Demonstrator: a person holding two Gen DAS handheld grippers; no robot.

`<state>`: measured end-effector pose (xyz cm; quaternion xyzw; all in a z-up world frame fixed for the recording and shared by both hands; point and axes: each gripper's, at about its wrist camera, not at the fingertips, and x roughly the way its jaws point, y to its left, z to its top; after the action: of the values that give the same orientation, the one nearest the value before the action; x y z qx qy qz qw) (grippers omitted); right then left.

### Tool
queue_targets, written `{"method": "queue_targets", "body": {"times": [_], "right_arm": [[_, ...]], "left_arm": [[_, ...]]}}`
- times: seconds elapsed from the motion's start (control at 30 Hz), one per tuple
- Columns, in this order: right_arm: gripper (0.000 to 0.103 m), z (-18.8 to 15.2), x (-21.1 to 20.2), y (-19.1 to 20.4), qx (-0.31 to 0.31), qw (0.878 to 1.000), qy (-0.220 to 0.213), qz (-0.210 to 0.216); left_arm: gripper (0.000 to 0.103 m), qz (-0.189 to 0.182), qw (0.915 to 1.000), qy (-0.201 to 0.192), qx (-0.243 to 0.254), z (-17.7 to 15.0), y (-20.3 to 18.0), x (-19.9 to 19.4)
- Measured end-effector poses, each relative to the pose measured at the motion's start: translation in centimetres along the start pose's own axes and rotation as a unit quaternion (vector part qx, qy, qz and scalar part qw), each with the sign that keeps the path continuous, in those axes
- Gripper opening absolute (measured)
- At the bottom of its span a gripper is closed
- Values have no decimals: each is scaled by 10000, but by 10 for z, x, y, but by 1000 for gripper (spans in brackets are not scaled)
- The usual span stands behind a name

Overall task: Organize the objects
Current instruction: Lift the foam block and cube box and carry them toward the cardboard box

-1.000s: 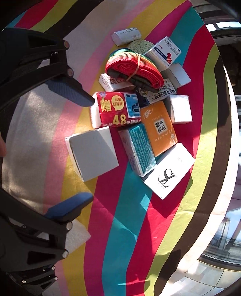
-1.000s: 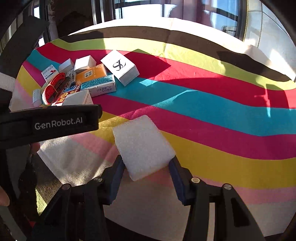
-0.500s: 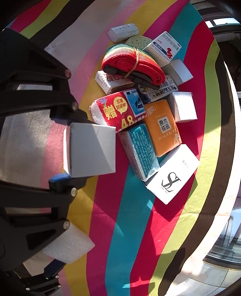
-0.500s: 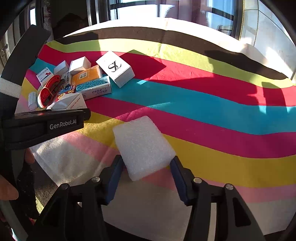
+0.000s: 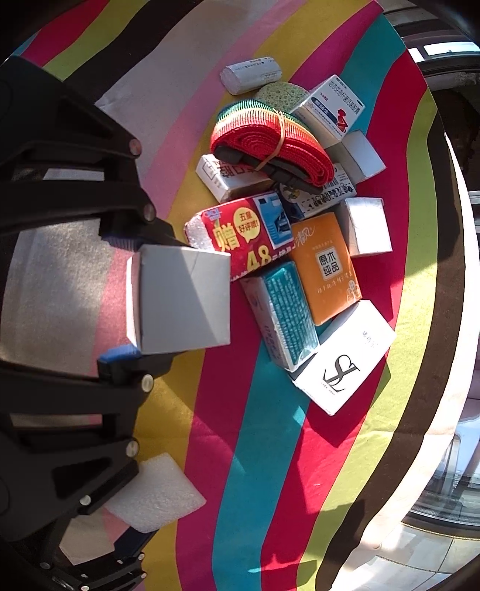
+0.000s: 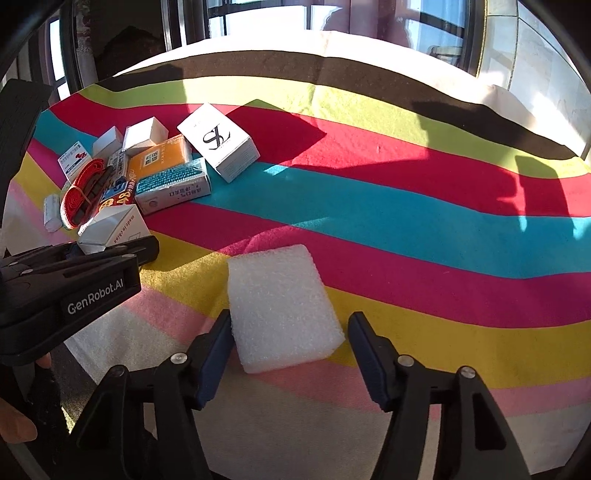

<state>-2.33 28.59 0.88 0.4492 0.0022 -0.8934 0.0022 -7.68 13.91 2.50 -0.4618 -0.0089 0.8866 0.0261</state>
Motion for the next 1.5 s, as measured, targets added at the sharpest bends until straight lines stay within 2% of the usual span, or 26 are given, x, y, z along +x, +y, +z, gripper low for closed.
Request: {"method": "queue_targets", "body": {"times": [0.4,0.43,0.47,0.6,0.67,0.7,0.87,1.2,1.5], "right_arm": [[50,1,1,3,52,10000,-46,-51],[50,1,1,3,47,10000,-45,-47],[50,1,1,3,44,10000,-45,-45],[50,1,2,3,22,10000,-45,-28],[50,1,2,4,55,10000,-46,-47],[50,1,2,4,54,10000,-47,-47],[50,1,3,2,43,10000,-47,-26],[50,-1,3,-4,144,9999,-57,-43],[50,-1,2,-5,175,9998,-56,-111]], "left_arm": [[45,-51,9999,-55,-86,-18,21,-33],[45,-69,9999,-50,-103,-19,42,-33],[45,-69,9999,-54,-104,-20,44,-34],[45,-65,9999,-77,-53,-45,53,-34],[45,-64,9999,-95,-17,-46,53,-35],[45,-53,9999,-107,1,-45,44,-20],[45,-55,9997,-212,130,-45,34,-23],[45,-169,9984,-417,332,-54,23,-43],[45,-160,9976,-519,428,-74,32,-64]]}}
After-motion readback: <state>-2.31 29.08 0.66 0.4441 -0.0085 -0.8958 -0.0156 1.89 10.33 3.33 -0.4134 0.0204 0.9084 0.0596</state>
